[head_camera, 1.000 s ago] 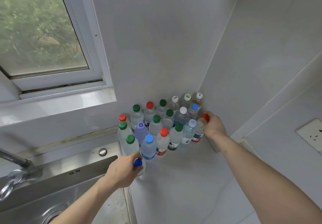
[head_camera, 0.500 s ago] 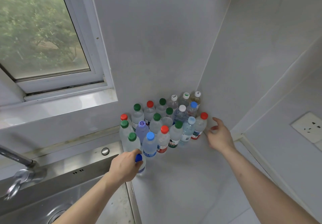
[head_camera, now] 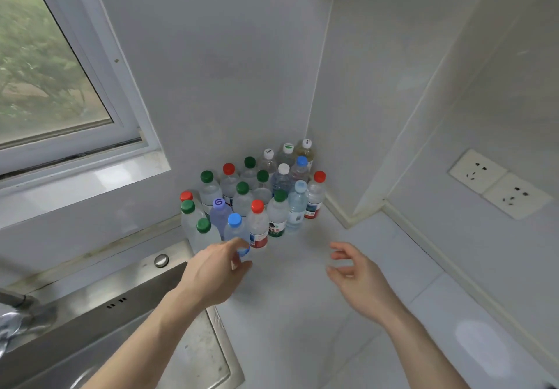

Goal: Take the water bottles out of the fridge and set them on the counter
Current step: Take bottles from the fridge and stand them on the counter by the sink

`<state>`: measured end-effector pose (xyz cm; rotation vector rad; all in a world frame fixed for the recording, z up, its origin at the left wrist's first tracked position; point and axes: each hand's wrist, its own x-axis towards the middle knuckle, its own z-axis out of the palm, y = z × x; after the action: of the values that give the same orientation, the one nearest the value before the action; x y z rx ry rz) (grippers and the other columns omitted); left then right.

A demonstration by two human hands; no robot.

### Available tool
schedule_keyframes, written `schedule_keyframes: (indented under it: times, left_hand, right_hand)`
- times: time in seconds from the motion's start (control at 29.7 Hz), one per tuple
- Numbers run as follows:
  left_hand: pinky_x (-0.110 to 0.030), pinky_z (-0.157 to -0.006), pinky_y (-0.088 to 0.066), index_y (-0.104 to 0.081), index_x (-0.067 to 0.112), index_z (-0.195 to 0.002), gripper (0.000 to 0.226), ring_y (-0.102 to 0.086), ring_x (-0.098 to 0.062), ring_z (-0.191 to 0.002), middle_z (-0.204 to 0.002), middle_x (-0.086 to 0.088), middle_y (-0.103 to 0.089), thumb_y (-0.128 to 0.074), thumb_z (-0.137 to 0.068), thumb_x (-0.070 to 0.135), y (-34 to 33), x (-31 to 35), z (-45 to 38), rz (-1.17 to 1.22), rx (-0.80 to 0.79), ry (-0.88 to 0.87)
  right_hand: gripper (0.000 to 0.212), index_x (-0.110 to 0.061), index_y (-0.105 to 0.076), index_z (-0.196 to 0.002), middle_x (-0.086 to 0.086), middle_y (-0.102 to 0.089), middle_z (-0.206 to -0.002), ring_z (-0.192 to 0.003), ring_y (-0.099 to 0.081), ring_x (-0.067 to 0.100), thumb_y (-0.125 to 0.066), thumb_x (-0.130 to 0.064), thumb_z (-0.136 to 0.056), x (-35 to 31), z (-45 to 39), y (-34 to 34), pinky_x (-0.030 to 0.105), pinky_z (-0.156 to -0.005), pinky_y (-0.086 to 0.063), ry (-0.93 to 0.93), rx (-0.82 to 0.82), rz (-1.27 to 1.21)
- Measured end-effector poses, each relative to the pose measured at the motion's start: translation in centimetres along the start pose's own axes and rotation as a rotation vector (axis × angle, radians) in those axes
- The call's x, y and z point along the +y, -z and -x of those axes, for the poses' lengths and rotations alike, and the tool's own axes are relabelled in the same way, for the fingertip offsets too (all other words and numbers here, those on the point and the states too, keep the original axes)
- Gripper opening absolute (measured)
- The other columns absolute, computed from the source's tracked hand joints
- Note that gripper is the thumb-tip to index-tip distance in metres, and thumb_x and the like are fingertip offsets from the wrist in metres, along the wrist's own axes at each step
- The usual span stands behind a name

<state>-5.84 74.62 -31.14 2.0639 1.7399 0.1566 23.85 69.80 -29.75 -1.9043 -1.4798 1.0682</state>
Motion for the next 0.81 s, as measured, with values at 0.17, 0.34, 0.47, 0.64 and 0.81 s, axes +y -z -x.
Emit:
schedule_keyframes:
  times: [0.17, 0.34, 0.47, 0.64, 0.81]
  left_hand:
    - [-0.027, -0.079, -0.056, -0.053, 0.044, -0.134, 0.038, -0.063, -0.003, -0.084, -0.111, 0.021, -0.061, -0.06, -0.098, 0.049, -0.9, 5.9, 0.2, 0.072, -0.071, -0.245]
    - [-0.023, -0.093, -0.051, -0.052, 0.045, -0.134, 0.037, -0.059, 0.0, -0.11, -0.129, 0.023, -0.054, -0.06, -0.098, 0.05, -3.0, 11.3, 1.7, 0.087, -0.117, -0.469]
    - [-0.019, -0.1, -0.042, -0.055, 0.046, -0.133, 0.039, -0.052, -0.001, -0.124, -0.139, 0.026, -0.042, -0.062, -0.095, 0.048, -5.6, 16.4, 4.3, 0.092, -0.169, -0.699]
    - [-0.013, -0.099, -0.035, -0.053, 0.047, -0.136, 0.041, -0.049, 0.0, -0.126, -0.15, 0.028, -0.034, -0.062, -0.096, 0.047, -7.9, 23.0, 9.0, 0.04, -0.296, -0.922]
    - [-0.017, -0.106, -0.034, -0.052, 0.048, -0.136, 0.04, -0.042, 0.001, -0.133, -0.152, 0.03, -0.032, -0.061, -0.097, 0.047, -10.2, 28.5, 17.7, 0.048, -0.384, -1.113]
  right_hand:
    - [0.04, -0.05, -0.054, -0.132, -0.027, -0.054, -0.133, -0.12, -0.055, -0.005, -0.067, -0.032, -0.098, 1.6, 6.2, 1.1, 0.022, -0.101, -0.048, -0.056, -0.031, -0.003]
    - [0.046, -0.047, -0.048, -0.143, -0.028, -0.044, -0.141, -0.129, -0.042, -0.009, -0.062, -0.038, -0.101, 3.1, 12.7, 2.9, 0.015, -0.111, -0.033, -0.132, 0.051, 0.024]
    - [0.048, -0.046, -0.044, -0.147, -0.029, -0.04, -0.149, -0.134, -0.038, -0.011, -0.059, -0.039, -0.102, 5.2, 19.5, 5.0, 0.009, -0.106, -0.029, -0.21, 0.204, 0.023]
    - [0.048, -0.047, -0.043, -0.147, -0.033, -0.036, -0.154, -0.136, -0.034, -0.014, -0.059, -0.04, -0.102, 7.7, 29.2, 6.3, 0.007, -0.106, -0.025, -0.301, 0.432, -0.044]
    - [0.05, -0.049, -0.045, -0.146, -0.036, -0.039, -0.149, -0.132, -0.039, -0.015, -0.063, -0.041, -0.1, 10.1, 41.8, 5.5, 0.014, -0.113, -0.03, -0.394, 0.642, -0.106]
